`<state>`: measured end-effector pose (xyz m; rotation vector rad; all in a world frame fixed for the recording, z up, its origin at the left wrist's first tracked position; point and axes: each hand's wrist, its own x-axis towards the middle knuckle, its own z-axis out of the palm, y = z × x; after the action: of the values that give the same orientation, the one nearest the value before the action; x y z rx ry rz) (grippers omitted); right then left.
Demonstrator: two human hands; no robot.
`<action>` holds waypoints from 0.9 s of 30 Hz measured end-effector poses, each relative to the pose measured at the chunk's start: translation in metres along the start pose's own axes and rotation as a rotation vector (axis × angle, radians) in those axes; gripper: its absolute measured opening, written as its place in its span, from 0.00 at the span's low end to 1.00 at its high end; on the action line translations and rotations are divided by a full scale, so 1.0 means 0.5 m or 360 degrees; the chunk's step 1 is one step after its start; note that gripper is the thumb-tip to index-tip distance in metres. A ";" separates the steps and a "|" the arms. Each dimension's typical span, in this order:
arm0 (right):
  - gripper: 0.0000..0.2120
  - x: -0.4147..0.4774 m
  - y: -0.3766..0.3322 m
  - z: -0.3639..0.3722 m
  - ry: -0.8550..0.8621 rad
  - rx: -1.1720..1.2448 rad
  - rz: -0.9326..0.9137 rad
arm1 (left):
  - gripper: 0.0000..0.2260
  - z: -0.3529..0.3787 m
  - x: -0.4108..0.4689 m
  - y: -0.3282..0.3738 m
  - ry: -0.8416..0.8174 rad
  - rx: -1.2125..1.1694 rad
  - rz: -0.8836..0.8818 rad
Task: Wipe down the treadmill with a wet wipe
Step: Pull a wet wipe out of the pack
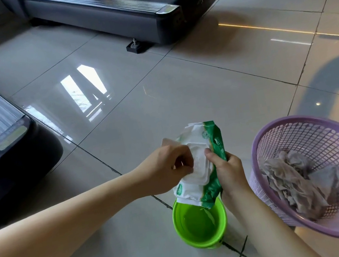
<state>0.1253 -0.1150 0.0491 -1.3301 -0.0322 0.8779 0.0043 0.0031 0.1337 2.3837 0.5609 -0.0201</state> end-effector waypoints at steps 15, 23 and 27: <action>0.17 -0.014 -0.001 0.015 -0.0097 -0.0113 -0.0290 | 0.04 0.006 0.009 -0.010 -0.0033 -0.0295 -0.0421; 0.06 -0.037 -0.003 0.030 -0.0121 -0.0196 -0.0435 | 0.09 0.026 0.010 0.003 0.0307 -0.0060 -0.0556; 0.03 -0.043 -0.008 0.029 -0.0106 -0.0197 -0.0461 | 0.06 0.033 0.013 0.022 0.0396 0.0076 -0.0578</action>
<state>0.1055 -0.1149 0.0662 -1.3695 -0.3276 0.6813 0.0168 -0.0121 0.1270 2.3135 1.1166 0.1047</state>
